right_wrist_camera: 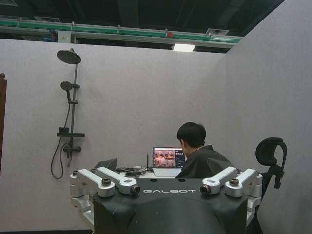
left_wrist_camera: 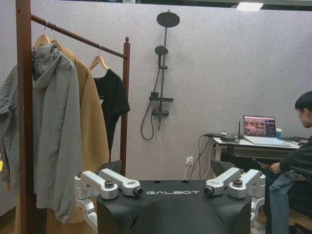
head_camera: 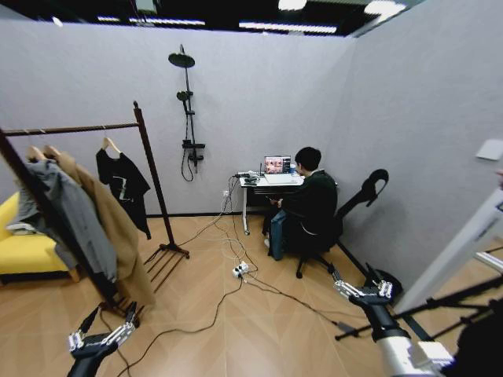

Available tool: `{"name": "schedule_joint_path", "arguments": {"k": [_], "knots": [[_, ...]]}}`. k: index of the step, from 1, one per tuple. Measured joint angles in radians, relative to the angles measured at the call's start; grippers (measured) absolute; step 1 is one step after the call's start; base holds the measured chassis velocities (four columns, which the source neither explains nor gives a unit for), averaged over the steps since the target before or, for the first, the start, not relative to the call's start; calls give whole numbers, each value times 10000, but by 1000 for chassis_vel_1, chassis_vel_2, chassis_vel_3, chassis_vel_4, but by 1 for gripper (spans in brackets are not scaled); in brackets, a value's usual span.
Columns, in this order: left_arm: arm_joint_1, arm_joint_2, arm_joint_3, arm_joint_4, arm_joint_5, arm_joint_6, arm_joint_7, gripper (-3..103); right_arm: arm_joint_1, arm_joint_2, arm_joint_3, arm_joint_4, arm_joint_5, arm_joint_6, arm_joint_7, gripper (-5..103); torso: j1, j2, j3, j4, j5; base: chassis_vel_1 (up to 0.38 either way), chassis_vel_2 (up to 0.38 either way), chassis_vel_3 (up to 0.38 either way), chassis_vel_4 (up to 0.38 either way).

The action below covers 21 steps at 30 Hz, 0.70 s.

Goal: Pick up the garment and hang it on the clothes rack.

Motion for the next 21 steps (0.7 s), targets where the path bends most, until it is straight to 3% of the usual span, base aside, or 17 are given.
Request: {"name": "schedule_joint_path", "arguments": {"k": [4,11,21], "knots": [[-4,0,2,-1,-1,0,4,100,-2,0,2,-2,0,-1,2,100,1,-3,1,-12,9,26,-38,-110,59],[-5,0,3,0,0,0,5,100,12,0,1,-2,0,0,2,100,20,-12,7,1,6,-73,7,64,-40],[-2,0,3,0,-1,0,4,100,6,0,1,-2,0,-1,2,100,6,-6,2,-5,6,-4,8,4,-4]]}}
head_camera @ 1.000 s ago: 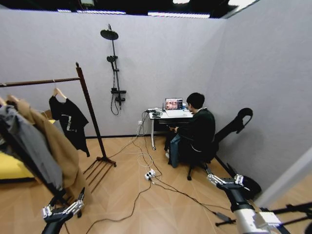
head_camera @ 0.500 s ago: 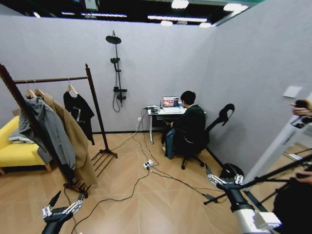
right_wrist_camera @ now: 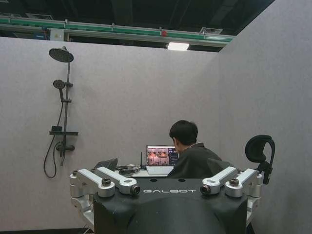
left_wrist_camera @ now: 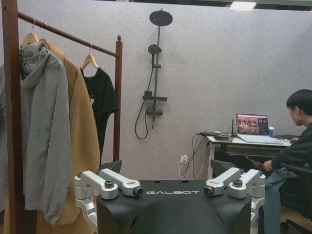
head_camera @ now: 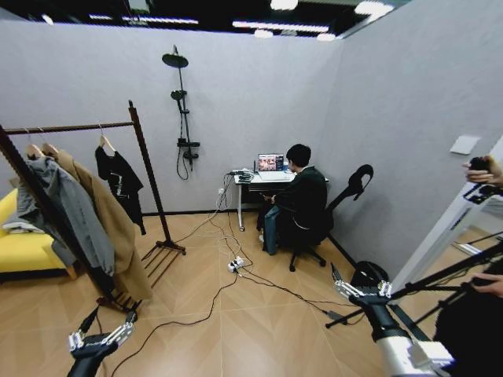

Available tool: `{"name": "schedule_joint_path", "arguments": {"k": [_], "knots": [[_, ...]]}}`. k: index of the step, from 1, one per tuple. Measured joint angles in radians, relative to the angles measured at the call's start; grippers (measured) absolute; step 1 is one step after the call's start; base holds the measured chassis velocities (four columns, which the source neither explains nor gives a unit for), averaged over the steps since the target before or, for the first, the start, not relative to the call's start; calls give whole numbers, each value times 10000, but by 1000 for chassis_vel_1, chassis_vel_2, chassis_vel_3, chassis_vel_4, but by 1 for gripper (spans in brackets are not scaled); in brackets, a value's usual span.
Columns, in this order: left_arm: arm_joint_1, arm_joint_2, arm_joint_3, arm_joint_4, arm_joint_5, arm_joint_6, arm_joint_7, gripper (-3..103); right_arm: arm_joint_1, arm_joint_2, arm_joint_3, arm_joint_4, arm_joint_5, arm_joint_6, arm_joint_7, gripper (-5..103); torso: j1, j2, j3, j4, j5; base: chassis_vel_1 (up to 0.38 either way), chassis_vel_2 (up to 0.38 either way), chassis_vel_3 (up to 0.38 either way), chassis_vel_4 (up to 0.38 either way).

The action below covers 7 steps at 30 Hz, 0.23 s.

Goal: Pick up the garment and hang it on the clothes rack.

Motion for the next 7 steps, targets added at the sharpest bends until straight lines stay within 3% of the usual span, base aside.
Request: {"name": "schedule_joint_path", "arguments": {"k": [7], "knots": [[0,0,0,0,0,0,0,100,0,0,0,0,0,0,0,100,2,-1,1,0,1,0,0,0,0]]}}
